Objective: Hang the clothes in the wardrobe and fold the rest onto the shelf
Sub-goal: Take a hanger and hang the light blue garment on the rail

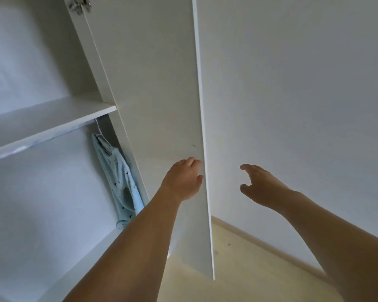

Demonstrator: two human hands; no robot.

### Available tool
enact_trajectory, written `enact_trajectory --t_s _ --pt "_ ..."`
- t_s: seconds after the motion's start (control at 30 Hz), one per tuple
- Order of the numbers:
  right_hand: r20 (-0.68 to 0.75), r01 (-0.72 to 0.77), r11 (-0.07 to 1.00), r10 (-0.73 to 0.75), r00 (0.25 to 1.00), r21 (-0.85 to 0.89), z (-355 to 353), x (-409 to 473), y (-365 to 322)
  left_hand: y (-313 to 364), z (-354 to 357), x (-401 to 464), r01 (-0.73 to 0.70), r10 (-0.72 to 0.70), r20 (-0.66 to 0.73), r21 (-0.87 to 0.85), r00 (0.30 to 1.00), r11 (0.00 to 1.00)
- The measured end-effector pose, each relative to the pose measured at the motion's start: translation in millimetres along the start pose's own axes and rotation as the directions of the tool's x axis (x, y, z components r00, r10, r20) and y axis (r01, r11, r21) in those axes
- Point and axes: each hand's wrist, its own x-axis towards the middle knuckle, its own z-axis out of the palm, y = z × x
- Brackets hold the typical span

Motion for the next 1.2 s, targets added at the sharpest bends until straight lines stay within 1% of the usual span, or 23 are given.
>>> enact_trajectory --t_s 0.27,0.4,0.5,0.57,0.67,0.83,0.97,1.1,1.2 --pt "-0.08 -0.122 0.992 0.122 0.989 0.014 -50 -126 121 164 7 -27 -0.135 0.136 0.015 -0.038 0.991 0.99" --pt "-0.052 -0.216 0.976 0.217 0.975 0.016 -56 -198 186 251 28 -48 -0.221 0.225 0.078 -0.062 0.971 0.973" --pt "-0.032 -0.3 0.954 0.3 0.953 0.023 -59 -241 225 307 43 -58 -0.297 0.307 0.105 -0.099 0.946 0.95" --pt "-0.048 -0.368 0.929 0.37 0.928 0.041 -63 -266 250 342 53 -61 -0.34 0.355 0.109 -0.135 0.928 0.931" --pt "-0.073 -0.451 0.889 0.457 0.887 0.082 -66 -299 283 384 71 -63 -0.389 0.418 0.158 -0.182 0.895 0.903" --pt "-0.054 -0.559 0.824 0.564 0.824 0.092 -68 -356 325 445 98 -80 -0.397 0.454 0.222 -0.256 0.863 0.881" --pt "-0.059 -0.6 0.79 0.61 0.791 0.129 -64 -407 361 501 112 -108 -0.454 0.517 0.285 -0.26 0.807 0.852" --pt "0.001 -0.625 0.762 0.634 0.774 0.168 -55 -463 405 560 122 -131 -0.46 0.529 0.304 -0.273 0.792 0.845" --pt "0.051 -0.643 0.745 0.646 0.762 0.175 -50 -513 447 609 134 -157 -0.451 0.515 0.308 -0.258 0.8 0.854"
